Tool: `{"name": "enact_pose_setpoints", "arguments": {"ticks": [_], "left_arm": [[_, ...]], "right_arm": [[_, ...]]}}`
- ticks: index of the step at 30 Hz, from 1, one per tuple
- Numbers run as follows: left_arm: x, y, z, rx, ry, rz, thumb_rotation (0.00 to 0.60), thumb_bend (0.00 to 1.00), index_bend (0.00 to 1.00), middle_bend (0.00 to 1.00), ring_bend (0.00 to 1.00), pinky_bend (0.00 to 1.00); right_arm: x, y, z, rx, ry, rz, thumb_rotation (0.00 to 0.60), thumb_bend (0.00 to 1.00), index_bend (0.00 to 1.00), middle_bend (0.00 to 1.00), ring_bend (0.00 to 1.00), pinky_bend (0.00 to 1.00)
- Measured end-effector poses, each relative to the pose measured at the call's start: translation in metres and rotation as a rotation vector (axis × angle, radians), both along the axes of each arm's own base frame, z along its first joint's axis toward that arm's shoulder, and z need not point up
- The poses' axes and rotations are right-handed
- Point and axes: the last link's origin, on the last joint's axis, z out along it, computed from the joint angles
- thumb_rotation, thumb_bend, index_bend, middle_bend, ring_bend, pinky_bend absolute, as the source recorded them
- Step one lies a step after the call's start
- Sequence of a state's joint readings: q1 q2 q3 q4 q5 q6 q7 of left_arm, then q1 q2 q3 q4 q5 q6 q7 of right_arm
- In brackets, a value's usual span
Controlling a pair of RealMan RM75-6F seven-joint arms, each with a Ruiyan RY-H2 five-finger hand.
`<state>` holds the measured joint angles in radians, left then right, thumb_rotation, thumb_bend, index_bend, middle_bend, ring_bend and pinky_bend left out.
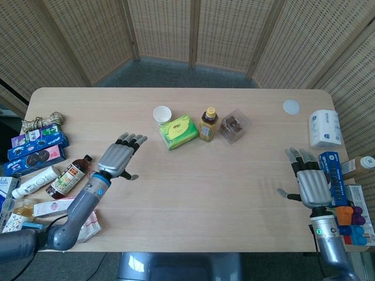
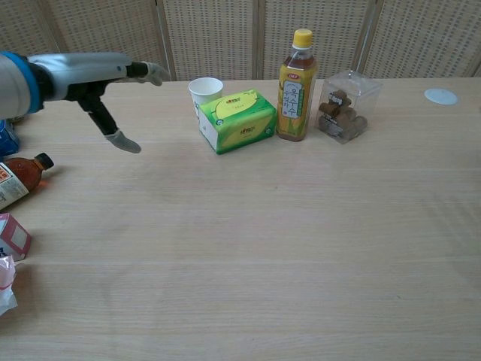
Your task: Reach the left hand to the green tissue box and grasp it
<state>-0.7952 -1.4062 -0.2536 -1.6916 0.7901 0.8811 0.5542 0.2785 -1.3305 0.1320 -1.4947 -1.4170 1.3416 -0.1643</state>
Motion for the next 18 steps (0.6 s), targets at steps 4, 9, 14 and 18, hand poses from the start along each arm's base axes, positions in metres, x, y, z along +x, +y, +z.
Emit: {"name": "enact_pose_setpoints", "arguments": {"ticks": [4,9,14,18], "left_arm": [[0.012,0.016,-0.020,-0.018,0.005,0.003,0.600,0.00,0.00,0.00,0.00,0.00],[0.028,0.035,-0.042,-0.042,0.014,0.011,0.600,0.00,0.00,0.00,0.00,0.00],[0.040,0.051,-0.063,-0.068,0.010,0.034,0.600,0.00,0.00,0.00,0.00,0.00],[0.051,0.060,-0.081,-0.096,0.016,0.040,0.600,0.00,0.00,0.00,0.00,0.00]], "right_arm": [[0.000,0.002,0.002,-0.006,0.000,0.004,0.522,0.06,0.00,0.00,0.00,0.00],[0.001,0.006,0.009,-0.024,0.001,0.007,0.522,0.05,0.00,0.00,0.00,0.00],[0.000,0.010,0.017,-0.041,0.006,0.001,0.523,0.05,0.00,0.00,0.00,0.00],[0.000,0.014,0.022,-0.054,0.006,0.000,0.520,0.06,0.00,0.00,0.00,0.00]]}}
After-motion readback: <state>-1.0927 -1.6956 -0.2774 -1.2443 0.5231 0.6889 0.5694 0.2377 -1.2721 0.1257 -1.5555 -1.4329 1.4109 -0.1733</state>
